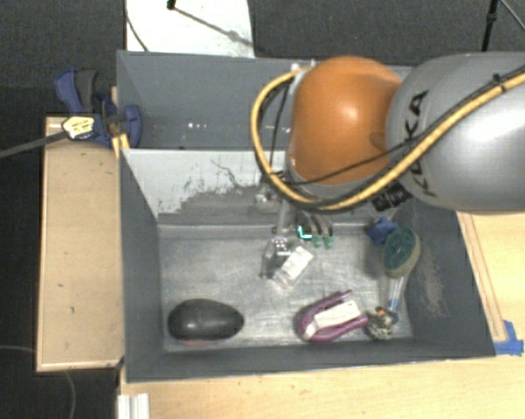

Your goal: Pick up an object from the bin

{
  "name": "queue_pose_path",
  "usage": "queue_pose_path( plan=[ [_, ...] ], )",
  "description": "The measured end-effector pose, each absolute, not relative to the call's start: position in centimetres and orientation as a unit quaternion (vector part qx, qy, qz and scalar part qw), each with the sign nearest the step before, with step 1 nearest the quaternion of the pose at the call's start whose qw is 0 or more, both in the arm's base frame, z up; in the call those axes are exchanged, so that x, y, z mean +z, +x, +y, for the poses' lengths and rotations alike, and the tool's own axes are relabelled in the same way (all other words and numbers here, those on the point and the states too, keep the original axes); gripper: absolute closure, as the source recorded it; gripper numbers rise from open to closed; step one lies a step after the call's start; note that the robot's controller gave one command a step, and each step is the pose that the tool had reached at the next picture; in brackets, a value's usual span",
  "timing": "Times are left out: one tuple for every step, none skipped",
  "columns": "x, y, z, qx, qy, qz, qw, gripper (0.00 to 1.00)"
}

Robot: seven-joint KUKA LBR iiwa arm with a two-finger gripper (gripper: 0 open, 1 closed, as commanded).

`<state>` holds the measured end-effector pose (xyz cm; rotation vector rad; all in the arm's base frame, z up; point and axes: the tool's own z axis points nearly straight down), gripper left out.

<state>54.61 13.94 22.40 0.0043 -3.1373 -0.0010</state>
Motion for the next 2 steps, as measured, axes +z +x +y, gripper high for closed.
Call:
queue_pose_path(
  plan=[
    [12.4, 50.3, 1.7, 0.001, 0.074, -0.997, 0.003, 0.00],
    [9.1, 49.1, 2.2, 0.000, 0.146, -0.989, -0.007, 0.00]
  ],
)
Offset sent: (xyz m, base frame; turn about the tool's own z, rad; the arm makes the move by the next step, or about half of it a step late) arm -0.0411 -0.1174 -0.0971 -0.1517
